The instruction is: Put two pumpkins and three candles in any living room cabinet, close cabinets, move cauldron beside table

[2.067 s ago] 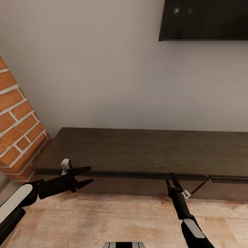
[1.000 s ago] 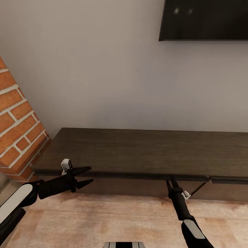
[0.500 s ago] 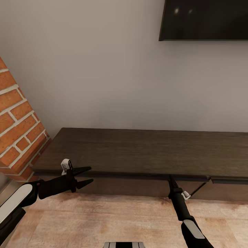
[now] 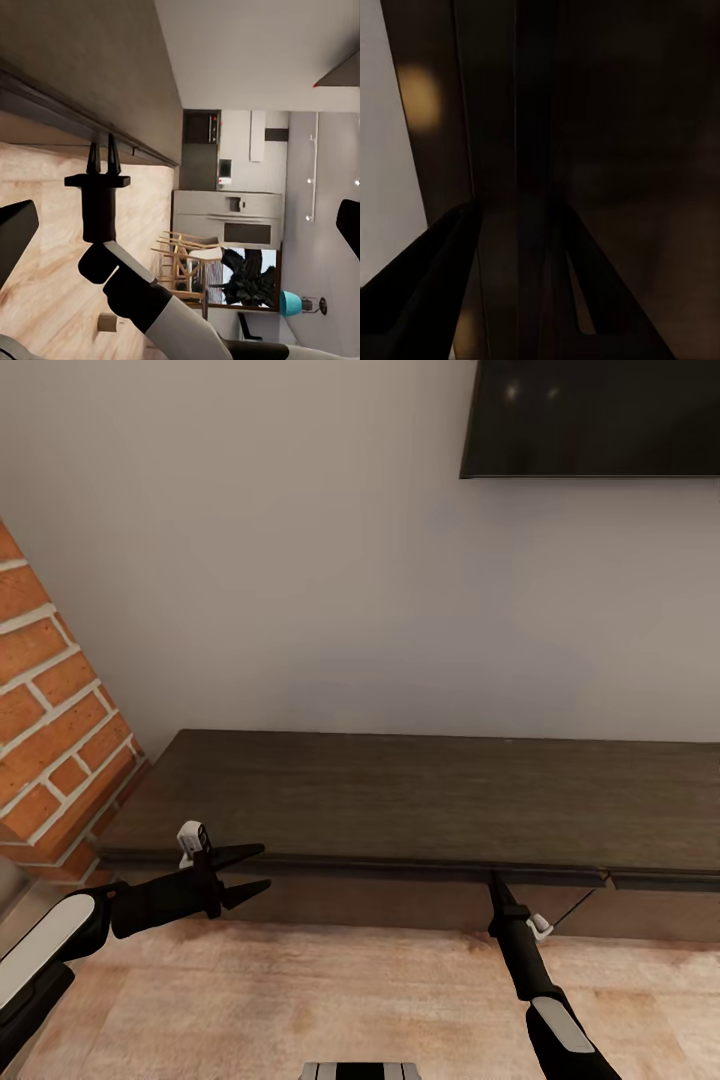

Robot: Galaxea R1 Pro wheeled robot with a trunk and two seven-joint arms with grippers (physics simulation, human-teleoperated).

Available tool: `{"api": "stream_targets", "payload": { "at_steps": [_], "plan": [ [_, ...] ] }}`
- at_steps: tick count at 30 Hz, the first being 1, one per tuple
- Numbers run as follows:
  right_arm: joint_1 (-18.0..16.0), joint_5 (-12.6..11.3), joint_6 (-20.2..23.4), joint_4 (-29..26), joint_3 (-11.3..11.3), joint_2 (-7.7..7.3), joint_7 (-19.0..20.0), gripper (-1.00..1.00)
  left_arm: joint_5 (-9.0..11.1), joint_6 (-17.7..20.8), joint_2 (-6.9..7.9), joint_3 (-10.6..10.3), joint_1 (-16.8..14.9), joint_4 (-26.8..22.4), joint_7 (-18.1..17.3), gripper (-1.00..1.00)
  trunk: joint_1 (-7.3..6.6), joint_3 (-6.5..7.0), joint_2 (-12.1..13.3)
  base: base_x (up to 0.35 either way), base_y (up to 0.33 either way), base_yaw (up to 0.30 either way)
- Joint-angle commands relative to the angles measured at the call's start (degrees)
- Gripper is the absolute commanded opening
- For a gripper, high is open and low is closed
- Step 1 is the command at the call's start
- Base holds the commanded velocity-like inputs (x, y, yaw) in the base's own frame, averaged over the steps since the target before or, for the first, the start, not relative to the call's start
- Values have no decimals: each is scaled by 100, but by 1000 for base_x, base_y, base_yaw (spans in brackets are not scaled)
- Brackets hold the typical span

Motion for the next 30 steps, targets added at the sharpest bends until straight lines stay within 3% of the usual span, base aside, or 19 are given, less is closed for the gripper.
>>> {"api": "stream_targets", "payload": {
  "at_steps": [1, 30],
  "plan": [
    [-5, -77, 102, -77, 6, 2, 57, -100, -42, 1, 5, -10, -3, 4, -59, 100, -2, -4, -3, -69, 0, 0],
    [-5, -77, 102, -77, 6, 2, 84, -100, -42, 1, 5, -10, 0, 4, -59, 100, -2, -4, -3, -62, 0, 0]
  ]
}}
